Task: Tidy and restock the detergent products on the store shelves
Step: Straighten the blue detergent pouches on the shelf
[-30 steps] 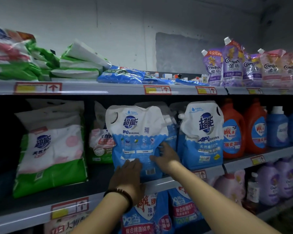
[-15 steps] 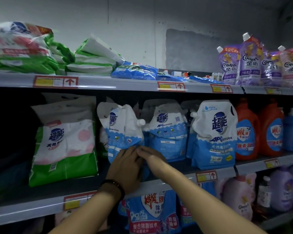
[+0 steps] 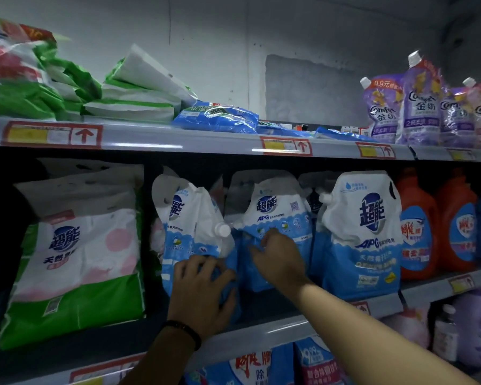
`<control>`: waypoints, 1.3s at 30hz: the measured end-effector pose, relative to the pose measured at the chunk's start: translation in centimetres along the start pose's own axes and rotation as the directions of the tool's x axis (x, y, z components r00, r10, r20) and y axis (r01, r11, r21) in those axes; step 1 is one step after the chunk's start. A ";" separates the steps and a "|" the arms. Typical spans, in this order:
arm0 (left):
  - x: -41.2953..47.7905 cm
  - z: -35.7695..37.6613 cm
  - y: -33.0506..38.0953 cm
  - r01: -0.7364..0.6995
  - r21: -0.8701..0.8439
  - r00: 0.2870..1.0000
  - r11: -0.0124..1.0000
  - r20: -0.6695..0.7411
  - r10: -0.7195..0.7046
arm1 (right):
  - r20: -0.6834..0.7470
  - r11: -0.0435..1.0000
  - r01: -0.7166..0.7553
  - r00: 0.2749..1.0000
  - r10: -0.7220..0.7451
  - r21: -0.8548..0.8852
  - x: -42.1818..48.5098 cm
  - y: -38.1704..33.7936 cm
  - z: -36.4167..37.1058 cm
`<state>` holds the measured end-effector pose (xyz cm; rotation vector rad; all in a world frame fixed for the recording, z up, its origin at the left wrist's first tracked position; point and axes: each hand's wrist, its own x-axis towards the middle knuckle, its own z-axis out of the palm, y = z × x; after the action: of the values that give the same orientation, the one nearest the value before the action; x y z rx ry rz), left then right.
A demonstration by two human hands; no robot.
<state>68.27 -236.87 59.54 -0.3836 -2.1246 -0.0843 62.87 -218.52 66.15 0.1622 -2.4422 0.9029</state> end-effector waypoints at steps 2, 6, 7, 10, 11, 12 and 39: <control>-0.3 -0.3 -0.9 -0.011 -0.019 1.000 1.000 -0.005 0.011 | -0.021 0.996 -0.003 1.000 0.001 -0.092 1.1 -0.8 0.7; -1.1 -0.7 -2.3 0.034 -0.044 0.999 0.998 0.019 -0.033 | -0.029 0.994 -0.046 0.999 0.043 -0.103 3.1 -3.7 2.2; -1.2 -0.8 -2.3 0.056 -0.047 0.998 0.997 0.038 -0.054 | -0.035 0.994 -0.063 0.998 0.060 -0.093 3.6 -4.5 2.5; -1.0 -1.1 -2.0 0.088 -0.030 0.992 0.996 0.097 -0.084 | -0.060 0.991 -0.135 0.989 0.133 -0.024 5.1 -5.8 2.7; -0.9 -1.2 -2.0 0.096 -0.025 0.990 0.995 0.111 -0.093 | -0.061 0.990 -0.144 0.988 0.144 -0.003 5.4 -5.9 2.5; -0.8 -1.2 -2.0 0.107 -0.021 0.987 0.994 0.124 -0.103 | -0.058 0.990 -0.142 0.988 0.143 0.012 5.6 -5.8 2.3; 2.7 -2.4 9.1 0.524 -0.467 0.833 0.712 0.455 -0.314 | 0.112 0.631 -0.338 0.922 0.370 0.698 4.1 -1.7 -10.7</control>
<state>71.61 -228.14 62.36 -0.2487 -2.4757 -1.0328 64.56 -212.72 76.06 -0.0833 -1.9737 1.9892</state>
